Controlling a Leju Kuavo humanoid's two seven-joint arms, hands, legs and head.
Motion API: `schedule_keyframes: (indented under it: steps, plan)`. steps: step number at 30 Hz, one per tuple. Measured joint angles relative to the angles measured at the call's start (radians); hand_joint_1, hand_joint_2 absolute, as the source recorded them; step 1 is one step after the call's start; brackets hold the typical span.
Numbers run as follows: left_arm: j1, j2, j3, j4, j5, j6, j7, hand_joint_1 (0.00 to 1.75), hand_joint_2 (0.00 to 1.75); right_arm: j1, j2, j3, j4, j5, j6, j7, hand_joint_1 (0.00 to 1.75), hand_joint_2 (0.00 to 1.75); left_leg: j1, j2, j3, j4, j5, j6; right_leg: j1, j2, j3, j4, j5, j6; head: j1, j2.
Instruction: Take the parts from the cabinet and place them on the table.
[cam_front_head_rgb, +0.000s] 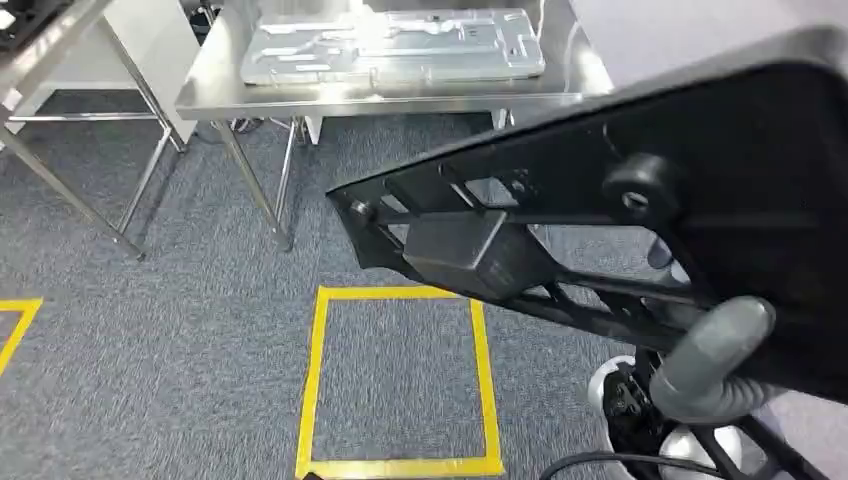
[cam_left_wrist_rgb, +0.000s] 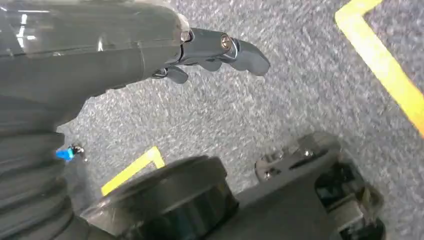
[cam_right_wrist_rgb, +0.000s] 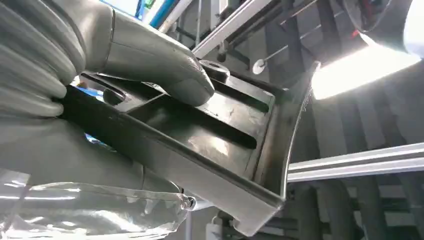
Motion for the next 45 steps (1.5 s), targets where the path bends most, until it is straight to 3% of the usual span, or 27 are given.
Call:
schedule_keyframes:
  steps: [3,5,8,9,10,12,14,15,18,20,21,24,25,26,27,29,30,31,34,35,36,39,40,41,42,44,45]
  plan:
    - [-0.002,0.0,-0.001,0.0,0.0,0.001,-0.002,0.0,1.75,0.001,0.002,-0.005,0.003,-0.008,0.0,0.005,1.75,1.75,-0.008,-0.002,0.003,-0.018,0.009,0.011,-0.005,-0.001,-0.006,-0.005,-0.002,0.02,-0.008,0.0]
    - [-0.002,-0.003,-0.002,0.0,0.0,0.001,0.0,0.0,1.75,0.0,0.002,-0.006,0.003,-0.009,0.001,0.008,1.75,1.75,0.005,-0.002,0.025,-0.04,0.02,0.018,-0.002,-0.005,-0.002,0.014,-0.017,0.033,-0.007,0.0]
    - [0.0,-0.003,-0.003,0.0,-0.002,0.001,0.003,0.0,1.75,-0.001,0.002,-0.008,0.004,-0.01,0.001,0.008,1.75,1.75,0.006,0.0,0.03,-0.041,0.015,0.027,-0.009,-0.006,-0.108,0.212,-0.11,0.044,-0.005,0.0]
    - [-0.001,-0.003,-0.004,0.0,-0.002,0.0,0.004,0.0,1.75,0.0,0.002,-0.01,0.005,-0.01,0.001,0.009,1.75,1.75,0.006,0.001,0.031,-0.04,0.013,0.027,-0.01,-0.006,-0.145,0.271,-0.126,0.047,-0.005,0.0]
    - [0.0,-0.003,-0.005,0.0,-0.003,0.0,0.005,0.0,1.75,0.002,0.002,-0.011,0.006,-0.01,0.0,0.01,1.75,1.75,0.006,0.0,0.033,-0.039,0.01,0.026,-0.013,-0.006,-0.164,0.291,-0.116,0.049,-0.005,0.0]
    - [0.0,-0.004,-0.005,0.0,-0.004,0.0,0.006,0.0,1.75,0.002,0.002,-0.014,0.008,-0.01,-0.002,0.011,1.75,1.75,0.007,-0.003,0.044,-0.038,0.001,0.023,-0.015,-0.008,-0.125,0.193,-0.035,0.049,-0.005,0.0]
    - [0.0,-0.006,-0.007,0.0,-0.004,0.0,0.008,0.0,1.75,0.001,0.002,-0.016,0.008,-0.01,-0.002,0.011,1.75,1.75,0.007,-0.004,0.057,-0.037,-0.011,0.015,-0.016,-0.013,-0.045,0.023,0.048,0.044,-0.004,0.0]
    - [-0.001,-0.006,-0.008,0.0,-0.005,0.0,0.008,0.0,1.75,0.001,0.002,-0.016,0.009,-0.01,-0.002,0.011,1.75,1.75,0.001,-0.004,0.055,-0.035,-0.016,0.008,-0.011,-0.015,-0.034,0.004,0.03,0.04,-0.005,0.0]
    - [-0.003,-0.006,-0.013,0.0,-0.006,-0.001,0.013,0.0,1.75,0.002,0.002,-0.018,0.01,-0.011,0.0,0.013,1.75,1.75,0.002,-0.001,0.059,-0.038,-0.024,-0.007,-0.005,-0.009,-0.036,-0.001,0.024,0.02,-0.006,0.0]
    - [-0.005,-0.006,-0.014,0.0,-0.007,-0.002,0.016,0.0,1.75,0.002,0.002,-0.018,0.01,-0.011,0.007,0.015,1.75,1.75,0.006,0.001,0.063,-0.025,-0.039,-0.019,-0.012,-0.009,-0.021,-0.013,0.024,0.007,-0.006,0.0]
    - [-0.007,-0.006,-0.016,0.0,-0.006,-0.002,0.016,0.0,1.75,0.001,0.002,-0.018,0.01,-0.011,0.008,0.015,1.75,1.75,0.005,-0.001,0.045,0.018,-0.063,-0.023,-0.012,-0.01,-0.016,-0.014,0.019,0.001,-0.009,0.0]
    - [-0.011,-0.006,-0.017,0.0,-0.002,-0.001,0.016,0.0,1.75,0.001,0.003,-0.018,0.011,-0.01,0.017,0.017,1.75,1.75,0.007,-0.001,-0.079,0.247,-0.154,-0.029,-0.008,-0.011,-0.011,-0.013,0.011,-0.008,-0.011,0.0]
    - [-0.014,-0.006,-0.017,0.0,-0.002,-0.001,0.015,0.0,1.75,0.001,0.003,-0.018,0.011,-0.005,0.019,0.019,1.75,1.75,0.007,-0.001,-0.104,0.286,-0.152,-0.03,-0.007,-0.011,-0.008,-0.012,0.008,-0.008,-0.011,0.0]
    - [-0.015,-0.006,-0.017,0.0,0.0,0.0,0.014,0.0,1.75,0.001,0.003,-0.018,0.012,0.006,0.022,0.022,1.75,1.75,0.007,-0.001,-0.102,0.269,-0.122,-0.028,-0.007,-0.009,-0.003,-0.011,0.004,-0.008,-0.011,0.0]
    - [-0.013,-0.006,-0.017,0.0,0.0,0.0,0.013,0.0,1.75,0.001,0.003,-0.018,0.012,0.014,0.023,0.024,1.75,1.75,0.007,-0.001,-0.082,0.218,-0.082,-0.026,-0.006,-0.007,0.003,-0.01,0.001,-0.006,-0.011,0.0]
    - [-0.008,-0.006,-0.018,0.0,0.0,0.002,0.013,0.0,1.75,0.001,0.003,-0.017,0.012,0.023,0.023,0.029,1.75,1.75,0.007,0.0,-0.005,0.035,0.024,-0.013,-0.005,-0.005,0.022,-0.009,-0.012,-0.003,-0.011,0.0]
    - [-0.004,-0.006,-0.018,0.0,0.0,0.003,0.013,0.0,1.75,0.001,0.003,-0.017,0.012,0.027,0.023,0.029,1.75,1.75,0.001,0.021,0.012,0.008,0.01,-0.003,-0.003,-0.009,0.025,-0.011,-0.015,0.001,-0.01,0.0]
    - [-0.006,-0.006,-0.019,0.0,0.0,0.005,0.012,0.0,1.75,0.001,0.003,-0.018,0.011,0.03,0.023,0.029,1.75,1.75,-0.006,0.023,0.019,-0.018,0.008,0.002,0.001,-0.007,0.021,-0.006,-0.017,0.007,-0.014,0.0]
    - [-0.006,-0.006,-0.019,0.0,0.003,0.006,0.005,0.0,1.75,0.003,0.003,-0.018,0.011,0.037,0.019,0.028,1.75,1.75,-0.006,0.004,0.011,-0.018,0.007,0.016,0.0,-0.027,0.022,-0.011,-0.019,0.021,-0.012,0.0]
    - [-0.006,-0.008,-0.019,0.0,0.004,0.006,0.005,0.0,1.75,0.003,0.003,-0.018,0.011,0.038,0.019,0.028,1.75,1.75,0.006,-0.001,0.021,-0.031,0.014,0.024,0.002,-0.033,0.024,-0.007,-0.028,0.028,-0.013,0.0]
    - [-0.005,-0.009,-0.019,0.0,0.004,0.006,0.005,0.0,1.75,0.002,0.003,-0.018,0.011,0.038,0.019,0.028,1.75,1.75,0.004,-0.008,0.027,-0.036,0.014,0.026,0.0,-0.024,0.017,0.018,-0.041,0.034,-0.008,0.0]
    - [-0.002,-0.009,-0.019,0.0,0.004,0.006,0.005,0.0,1.75,0.007,0.003,-0.018,0.011,0.04,0.019,0.019,1.75,1.75,0.003,-0.016,0.03,-0.035,0.009,0.035,-0.007,-0.018,-0.101,0.235,-0.135,0.043,-0.008,0.0]
    - [0.0,-0.009,-0.019,0.0,0.004,0.006,0.005,0.0,1.75,0.009,0.003,-0.017,0.011,0.041,0.019,0.018,1.75,1.75,0.003,-0.019,0.031,-0.034,0.007,0.036,-0.007,-0.017,-0.136,0.285,-0.141,0.044,-0.007,0.0]
    - [0.002,-0.009,-0.019,0.0,0.005,0.006,0.005,0.0,1.75,0.011,0.003,-0.017,0.011,0.042,0.019,0.018,1.75,1.75,0.003,-0.023,0.034,-0.033,0.004,0.035,-0.008,-0.017,-0.149,0.29,-0.123,0.045,-0.008,0.0]
    - [0.002,-0.009,-0.019,0.0,0.005,0.006,0.005,0.0,1.75,0.011,0.003,-0.018,0.011,0.042,0.019,0.018,1.75,1.75,0.003,-0.026,0.039,-0.032,0.0,0.035,-0.009,-0.017,-0.138,0.248,-0.082,0.044,-0.007,0.0]
    - [0.002,-0.009,-0.019,0.0,0.005,0.006,0.005,0.0,1.75,0.011,0.003,-0.018,0.011,0.042,0.019,0.018,1.75,1.75,0.003,-0.032,0.054,-0.03,-0.012,0.029,-0.01,-0.016,-0.064,0.08,0.023,0.037,-0.007,0.0]
    - [0.003,-0.009,-0.019,0.0,0.005,0.006,0.005,0.0,1.75,0.01,0.003,-0.017,0.01,0.042,0.019,0.018,1.75,1.75,0.004,-0.032,0.057,-0.03,-0.018,0.025,-0.009,-0.012,-0.035,0.011,0.037,0.032,-0.007,0.0]
